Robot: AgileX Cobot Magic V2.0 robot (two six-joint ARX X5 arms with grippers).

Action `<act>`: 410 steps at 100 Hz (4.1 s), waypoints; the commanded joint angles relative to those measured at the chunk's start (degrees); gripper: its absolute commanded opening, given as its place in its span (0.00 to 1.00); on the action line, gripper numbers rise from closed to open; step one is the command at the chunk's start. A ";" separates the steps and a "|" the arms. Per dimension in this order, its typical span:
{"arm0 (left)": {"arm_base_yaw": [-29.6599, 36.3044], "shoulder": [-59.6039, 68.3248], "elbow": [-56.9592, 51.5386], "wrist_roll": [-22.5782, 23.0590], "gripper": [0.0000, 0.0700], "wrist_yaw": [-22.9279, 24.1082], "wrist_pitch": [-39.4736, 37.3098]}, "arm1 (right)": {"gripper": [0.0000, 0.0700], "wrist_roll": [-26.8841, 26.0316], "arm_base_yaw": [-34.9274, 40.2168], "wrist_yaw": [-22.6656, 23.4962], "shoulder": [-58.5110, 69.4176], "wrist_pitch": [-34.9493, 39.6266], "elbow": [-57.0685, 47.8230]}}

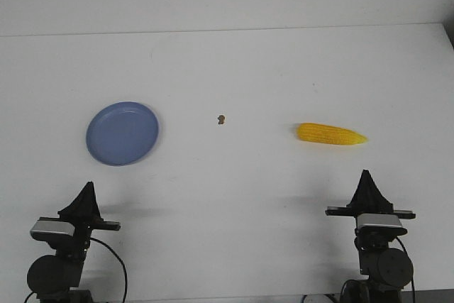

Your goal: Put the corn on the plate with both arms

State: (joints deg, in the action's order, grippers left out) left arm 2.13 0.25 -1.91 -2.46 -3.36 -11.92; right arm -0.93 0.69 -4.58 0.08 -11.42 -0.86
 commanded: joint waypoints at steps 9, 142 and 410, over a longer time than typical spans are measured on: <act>-0.02 -0.07 1.11 0.04 0.02 -0.07 -0.55 | 0.02 -0.81 0.00 0.02 0.00 -0.55 0.13; -0.04 12.61 -26.47 -3.26 0.02 2.34 24.61 | 0.02 -0.74 0.11 0.02 8.17 22.29 -22.10; -11.45 96.41 -67.19 -11.76 0.86 -2.71 34.77 | 0.72 -1.25 0.11 3.10 30.69 53.48 -47.17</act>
State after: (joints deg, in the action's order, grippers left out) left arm -9.10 94.80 -67.88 -13.69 -5.74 23.24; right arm -1.56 0.71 -1.56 30.52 42.52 -47.09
